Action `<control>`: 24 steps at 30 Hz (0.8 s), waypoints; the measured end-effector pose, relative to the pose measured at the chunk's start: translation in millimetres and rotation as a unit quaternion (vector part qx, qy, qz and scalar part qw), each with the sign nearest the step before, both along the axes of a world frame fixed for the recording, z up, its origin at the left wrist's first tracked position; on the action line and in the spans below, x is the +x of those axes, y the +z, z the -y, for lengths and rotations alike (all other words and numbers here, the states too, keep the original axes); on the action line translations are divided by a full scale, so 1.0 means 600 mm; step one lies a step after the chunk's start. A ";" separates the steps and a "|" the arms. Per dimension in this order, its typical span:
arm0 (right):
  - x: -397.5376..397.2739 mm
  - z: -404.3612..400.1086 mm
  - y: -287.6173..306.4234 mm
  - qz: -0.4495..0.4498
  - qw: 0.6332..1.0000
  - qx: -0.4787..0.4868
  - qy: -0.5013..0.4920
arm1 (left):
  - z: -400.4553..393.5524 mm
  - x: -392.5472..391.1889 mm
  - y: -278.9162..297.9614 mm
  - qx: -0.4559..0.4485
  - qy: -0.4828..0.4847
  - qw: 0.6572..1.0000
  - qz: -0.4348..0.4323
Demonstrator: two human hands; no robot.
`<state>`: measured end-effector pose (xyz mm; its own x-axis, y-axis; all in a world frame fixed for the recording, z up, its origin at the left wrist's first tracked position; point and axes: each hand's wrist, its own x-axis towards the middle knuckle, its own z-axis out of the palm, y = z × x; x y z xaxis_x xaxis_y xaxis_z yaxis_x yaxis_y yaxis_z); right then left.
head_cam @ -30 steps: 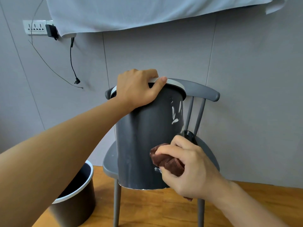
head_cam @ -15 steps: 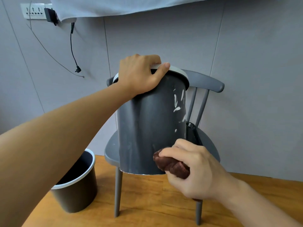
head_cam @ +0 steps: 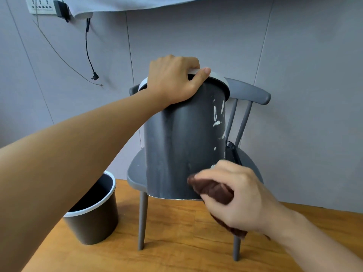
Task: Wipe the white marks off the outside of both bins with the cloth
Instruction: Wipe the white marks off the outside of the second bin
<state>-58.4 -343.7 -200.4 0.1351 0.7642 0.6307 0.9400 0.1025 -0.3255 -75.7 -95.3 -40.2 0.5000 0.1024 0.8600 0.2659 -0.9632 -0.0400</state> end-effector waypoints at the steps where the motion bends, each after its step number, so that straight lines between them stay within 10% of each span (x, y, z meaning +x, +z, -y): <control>1: 0.001 -0.006 0.007 -0.009 0.999 0.030 -0.013 | 0.002 0.001 0.000 0.001 0.000 1.000 -0.001; 24: -0.003 0.024 -0.022 -0.049 0.997 -0.054 -0.001 | -0.017 -0.009 -0.004 -0.012 -0.004 1.000 0.014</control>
